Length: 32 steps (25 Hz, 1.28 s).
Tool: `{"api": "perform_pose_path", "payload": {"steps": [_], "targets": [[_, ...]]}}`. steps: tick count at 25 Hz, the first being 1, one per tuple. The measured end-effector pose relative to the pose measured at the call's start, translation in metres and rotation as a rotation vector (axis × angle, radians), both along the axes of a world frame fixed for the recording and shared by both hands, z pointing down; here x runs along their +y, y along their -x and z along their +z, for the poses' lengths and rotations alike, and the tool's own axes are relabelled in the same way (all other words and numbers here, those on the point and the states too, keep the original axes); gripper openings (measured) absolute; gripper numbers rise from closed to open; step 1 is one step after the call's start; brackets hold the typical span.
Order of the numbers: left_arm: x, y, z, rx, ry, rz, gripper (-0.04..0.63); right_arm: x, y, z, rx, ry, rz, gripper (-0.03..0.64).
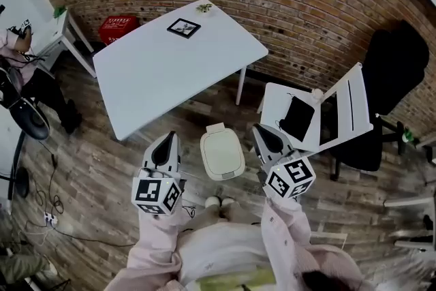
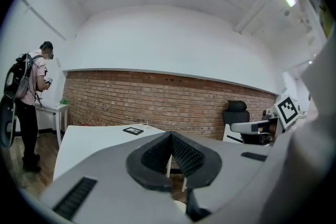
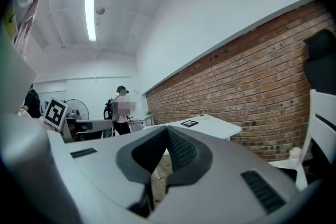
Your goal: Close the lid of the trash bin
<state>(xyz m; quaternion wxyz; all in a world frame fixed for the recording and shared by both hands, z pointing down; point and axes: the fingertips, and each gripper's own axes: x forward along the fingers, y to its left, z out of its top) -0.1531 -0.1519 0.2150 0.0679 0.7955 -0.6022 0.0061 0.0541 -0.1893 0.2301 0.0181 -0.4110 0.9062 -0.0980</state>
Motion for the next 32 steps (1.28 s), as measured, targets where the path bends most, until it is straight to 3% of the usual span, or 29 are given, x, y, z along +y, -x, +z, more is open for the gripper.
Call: {"api": "perform_pose_path", "payload": {"steps": [10, 17, 32], "targets": [[0.003, 0.007, -0.02, -0.015, -0.048, -0.017, -0.006, -0.003, -0.006, -0.024, -0.003, -0.054, 0.022, 0.005], [0.006, 0.01, -0.015, -0.048, -0.038, -0.021, -0.008, -0.001, -0.005, -0.032, -0.006, -0.077, 0.032, 0.005], [0.017, 0.023, -0.011, -0.041, -0.026, -0.058, -0.006, 0.001, -0.007, -0.025, -0.006, -0.065, 0.044, 0.005]]}}
